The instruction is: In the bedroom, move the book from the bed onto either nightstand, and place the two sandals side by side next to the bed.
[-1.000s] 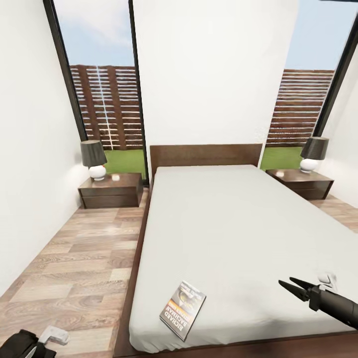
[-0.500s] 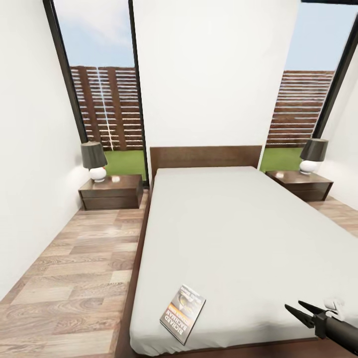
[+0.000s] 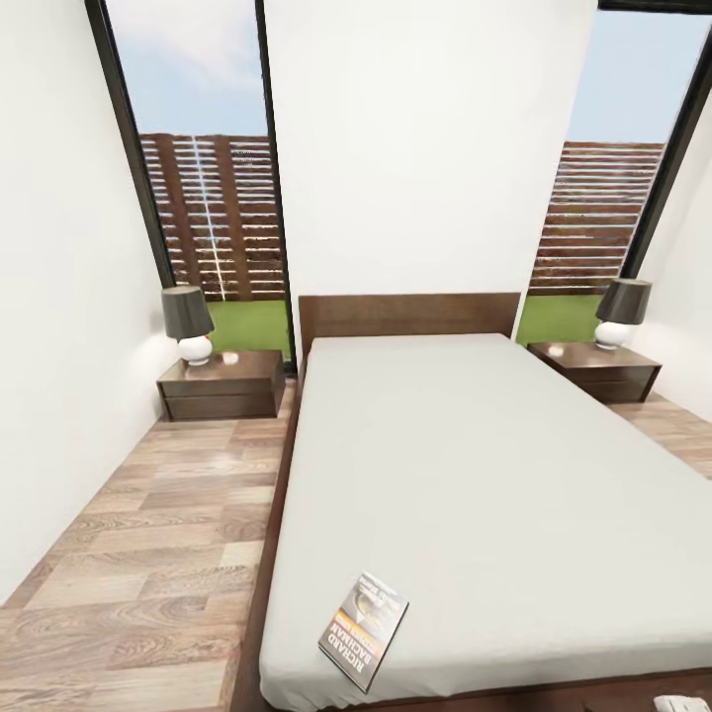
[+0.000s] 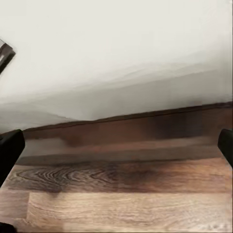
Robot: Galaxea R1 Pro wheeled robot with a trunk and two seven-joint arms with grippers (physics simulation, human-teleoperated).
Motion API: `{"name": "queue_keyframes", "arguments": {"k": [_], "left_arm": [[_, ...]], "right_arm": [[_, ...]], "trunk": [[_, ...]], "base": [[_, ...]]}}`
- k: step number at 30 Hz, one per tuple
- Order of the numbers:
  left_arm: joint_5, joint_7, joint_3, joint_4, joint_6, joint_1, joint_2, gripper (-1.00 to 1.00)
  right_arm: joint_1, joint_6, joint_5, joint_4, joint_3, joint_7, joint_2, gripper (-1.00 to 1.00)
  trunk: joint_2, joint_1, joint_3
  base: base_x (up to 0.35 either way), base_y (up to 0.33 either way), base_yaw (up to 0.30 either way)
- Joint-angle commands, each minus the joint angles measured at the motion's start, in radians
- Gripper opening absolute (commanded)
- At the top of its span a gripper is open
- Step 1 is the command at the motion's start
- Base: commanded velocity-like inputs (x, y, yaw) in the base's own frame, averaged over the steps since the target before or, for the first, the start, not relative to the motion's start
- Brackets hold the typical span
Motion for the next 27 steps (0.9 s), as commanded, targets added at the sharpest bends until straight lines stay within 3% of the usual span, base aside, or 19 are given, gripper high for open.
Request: {"name": "queue_keyframes", "arguments": {"k": [1, 4, 5, 13, 18, 27], "left_arm": [[0.013, -0.004, -0.008, 0.002, -0.008, 0.0, -0.009, 1.0], [0.018, -0.004, -0.009, 0.003, -0.017, 0.001, -0.029, 1.0], [0.018, -0.004, -0.009, 0.003, -0.017, 0.001, -0.029, 1.0], [0.023, -0.001, -0.009, 0.004, -0.025, 0.002, -0.089, 1.0], [0.024, 0.0, -0.009, 0.004, -0.026, 0.002, -0.108, 1.0], [0.024, 0.001, -0.008, 0.004, -0.027, 0.002, -0.118, 1.0]], "right_arm": [[-0.001, -0.003, 0.01, 0.024, -0.004, -0.033, 0.001, 1.0], [0.0, -0.023, 0.015, 0.093, -0.002, -0.144, 0.003, 1.0], [0.0, -0.023, 0.015, 0.093, -0.002, -0.144, 0.003, 1.0], [0.001, -0.042, 0.022, 0.27, 0.001, -0.358, 0.007, 1.0], [0.001, -0.044, 0.023, 0.326, 0.003, -0.409, 0.008, 1.0], [0.001, -0.046, 0.022, 0.363, 0.002, -0.44, 0.023, 1.0]], "trunk": [[0.007, -0.004, 0.002], [0.028, -0.016, 0.012], [0.035, -0.019, 0.015], [0.091, -0.05, 0.04], [0.126, -0.069, 0.056], [0.189, -0.104, 0.084]], "base": [[0.0, 0.0, 0.0], [0.0, 0.0, 0.0], [0.0, 0.0, 0.0], [0.0, 0.0, 0.0], [0.0, 0.0, 0.0], [0.0, 0.0, 0.0]]}}
